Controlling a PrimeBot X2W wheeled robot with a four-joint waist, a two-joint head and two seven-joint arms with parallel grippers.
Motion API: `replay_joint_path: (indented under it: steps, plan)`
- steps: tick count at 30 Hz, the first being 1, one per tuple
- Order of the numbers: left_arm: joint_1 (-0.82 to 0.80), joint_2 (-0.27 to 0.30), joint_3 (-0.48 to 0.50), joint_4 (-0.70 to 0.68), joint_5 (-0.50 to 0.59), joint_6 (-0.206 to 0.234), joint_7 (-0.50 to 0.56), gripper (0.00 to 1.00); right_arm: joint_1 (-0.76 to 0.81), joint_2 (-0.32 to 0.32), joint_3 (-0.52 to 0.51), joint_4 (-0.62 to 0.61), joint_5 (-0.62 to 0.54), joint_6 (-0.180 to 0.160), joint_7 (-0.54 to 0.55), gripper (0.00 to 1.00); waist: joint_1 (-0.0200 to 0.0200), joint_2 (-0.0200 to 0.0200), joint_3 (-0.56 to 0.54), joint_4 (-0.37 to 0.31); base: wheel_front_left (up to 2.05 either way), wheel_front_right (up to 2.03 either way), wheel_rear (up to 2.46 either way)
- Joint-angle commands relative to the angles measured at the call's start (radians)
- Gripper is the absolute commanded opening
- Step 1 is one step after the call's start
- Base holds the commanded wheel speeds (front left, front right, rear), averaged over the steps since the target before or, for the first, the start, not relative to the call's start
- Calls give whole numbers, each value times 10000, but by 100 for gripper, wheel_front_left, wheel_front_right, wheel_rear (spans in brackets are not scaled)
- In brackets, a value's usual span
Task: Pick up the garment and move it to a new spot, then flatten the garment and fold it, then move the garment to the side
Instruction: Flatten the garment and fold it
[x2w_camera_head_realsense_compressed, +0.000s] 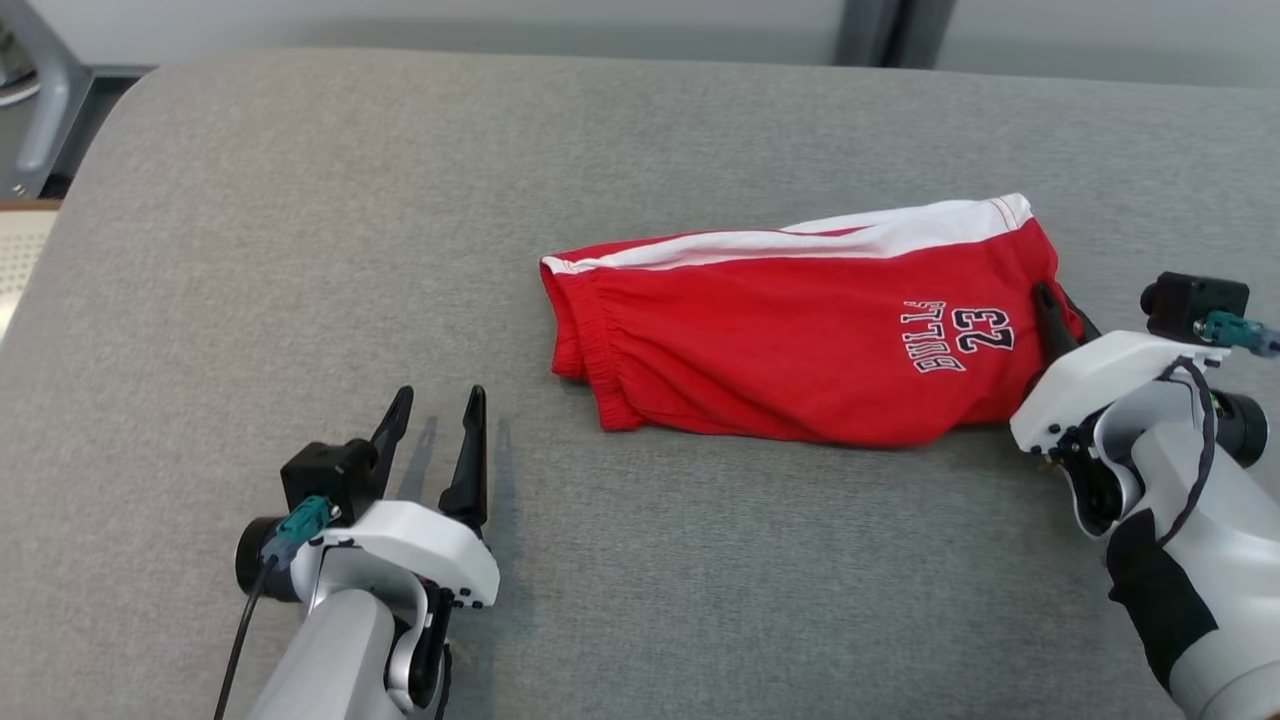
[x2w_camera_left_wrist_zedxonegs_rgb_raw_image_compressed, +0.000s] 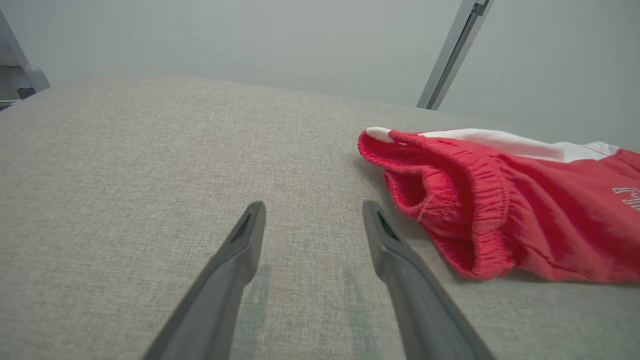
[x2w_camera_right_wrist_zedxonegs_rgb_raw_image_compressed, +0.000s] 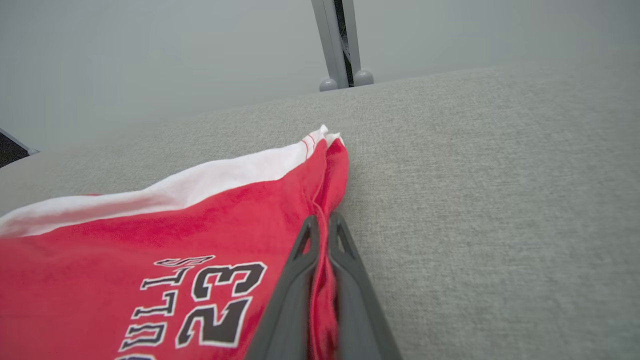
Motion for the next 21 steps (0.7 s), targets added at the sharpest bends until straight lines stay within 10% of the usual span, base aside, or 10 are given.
replay_joint_path:
  steps: [1,12,21]
  plan:
    - [193,48,123,-39,118,-56,-44,100,240,-38,-4,-121,190,-6,-137,0,0,0,-294,-371,0,0,0]
    - [911,46,382,-336,672,-211,-44,100,750,-441,103,-977,773,-6,-379,0,0,0,-473,-741,0,0,0]
    - [1179,43,88,-351,443,-236,-44,100,781,434,1382,-2908,440,-4,-381,0,0,0,-791,-105,0,0,0]
